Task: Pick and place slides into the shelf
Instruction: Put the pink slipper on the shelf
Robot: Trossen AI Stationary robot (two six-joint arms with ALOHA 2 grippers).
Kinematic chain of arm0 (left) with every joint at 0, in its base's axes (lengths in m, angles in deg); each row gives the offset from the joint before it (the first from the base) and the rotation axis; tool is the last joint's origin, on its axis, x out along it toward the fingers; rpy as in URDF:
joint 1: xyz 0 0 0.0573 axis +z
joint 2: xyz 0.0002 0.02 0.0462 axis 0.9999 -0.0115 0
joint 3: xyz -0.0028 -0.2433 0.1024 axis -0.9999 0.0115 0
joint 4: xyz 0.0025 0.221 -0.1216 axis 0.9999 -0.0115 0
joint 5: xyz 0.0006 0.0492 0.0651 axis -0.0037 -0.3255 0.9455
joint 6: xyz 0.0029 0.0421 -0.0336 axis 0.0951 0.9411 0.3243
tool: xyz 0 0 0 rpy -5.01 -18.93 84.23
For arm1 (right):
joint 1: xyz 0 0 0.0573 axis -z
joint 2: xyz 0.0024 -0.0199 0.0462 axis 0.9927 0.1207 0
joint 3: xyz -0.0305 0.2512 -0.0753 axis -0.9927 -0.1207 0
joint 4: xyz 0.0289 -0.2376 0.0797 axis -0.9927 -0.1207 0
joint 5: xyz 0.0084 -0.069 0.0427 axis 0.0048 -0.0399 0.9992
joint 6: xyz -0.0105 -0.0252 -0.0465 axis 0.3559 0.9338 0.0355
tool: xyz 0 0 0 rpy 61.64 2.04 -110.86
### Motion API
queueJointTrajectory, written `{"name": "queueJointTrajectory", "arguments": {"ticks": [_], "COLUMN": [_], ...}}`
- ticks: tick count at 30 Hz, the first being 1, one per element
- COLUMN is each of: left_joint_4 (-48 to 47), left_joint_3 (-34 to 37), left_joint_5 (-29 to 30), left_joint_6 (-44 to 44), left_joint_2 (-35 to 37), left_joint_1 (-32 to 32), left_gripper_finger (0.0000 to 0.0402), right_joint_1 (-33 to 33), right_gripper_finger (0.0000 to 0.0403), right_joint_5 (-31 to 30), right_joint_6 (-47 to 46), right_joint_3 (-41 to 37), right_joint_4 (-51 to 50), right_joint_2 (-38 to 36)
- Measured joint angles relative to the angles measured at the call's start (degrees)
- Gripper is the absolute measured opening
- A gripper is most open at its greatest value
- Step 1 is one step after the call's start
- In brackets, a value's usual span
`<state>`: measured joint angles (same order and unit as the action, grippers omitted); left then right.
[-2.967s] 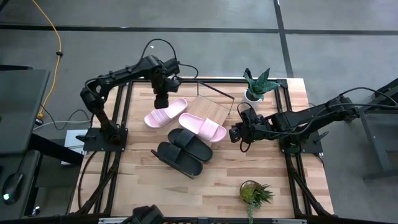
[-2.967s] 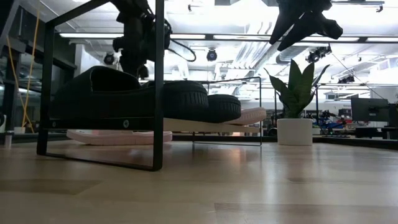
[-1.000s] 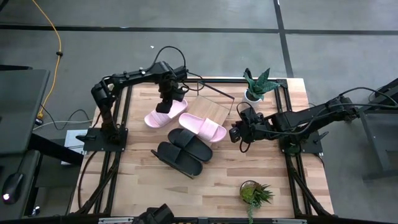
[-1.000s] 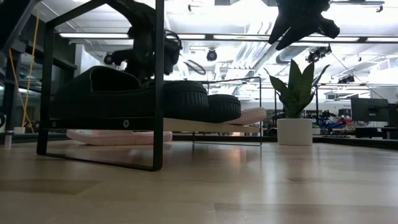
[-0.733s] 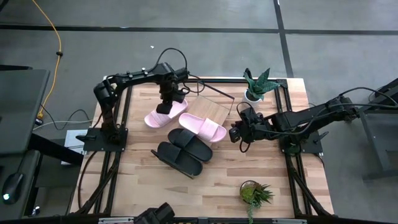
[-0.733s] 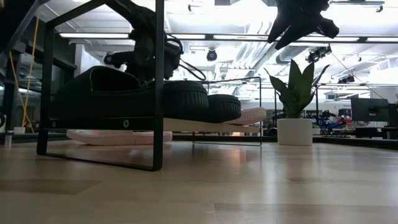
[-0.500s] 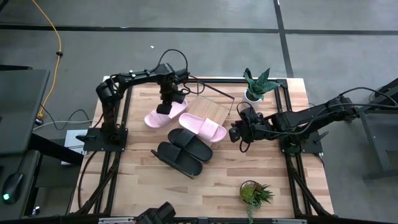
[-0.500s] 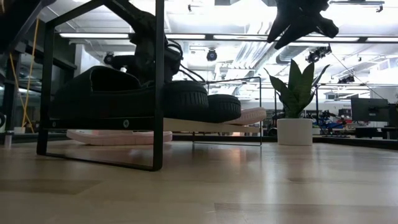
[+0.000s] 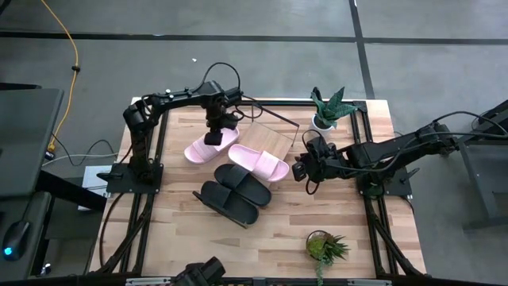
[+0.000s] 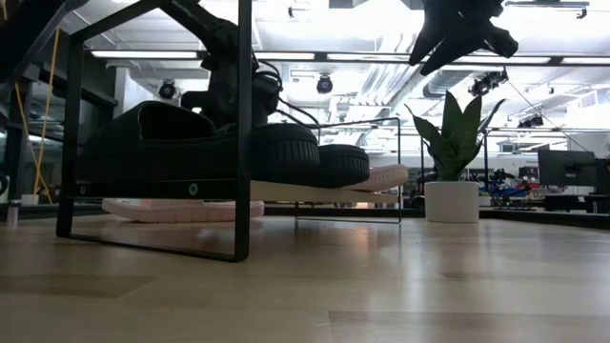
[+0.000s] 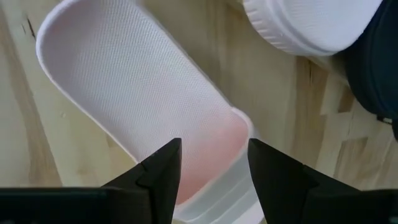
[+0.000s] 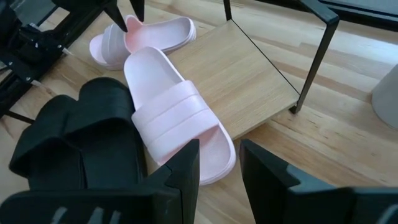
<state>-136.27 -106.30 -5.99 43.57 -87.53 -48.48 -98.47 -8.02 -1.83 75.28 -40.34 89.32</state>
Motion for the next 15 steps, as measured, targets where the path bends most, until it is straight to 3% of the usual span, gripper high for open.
{"name": "queueJointTrajectory", "arguments": {"ticks": [15], "left_joint_4": [-0.36], "left_joint_3": [0.00], "left_joint_5": [-0.71], "left_joint_6": [0.15], "left_joint_2": [-0.01], "left_joint_1": [0.01], "left_gripper_finger": [0.0172], "right_joint_1": [0.00], "right_gripper_finger": [0.0105], "right_joint_5": [0.47], "right_joint_6": [0.14], "right_joint_3": [-0.02], "right_joint_4": [0.01], "right_joint_2": [0.00]}}
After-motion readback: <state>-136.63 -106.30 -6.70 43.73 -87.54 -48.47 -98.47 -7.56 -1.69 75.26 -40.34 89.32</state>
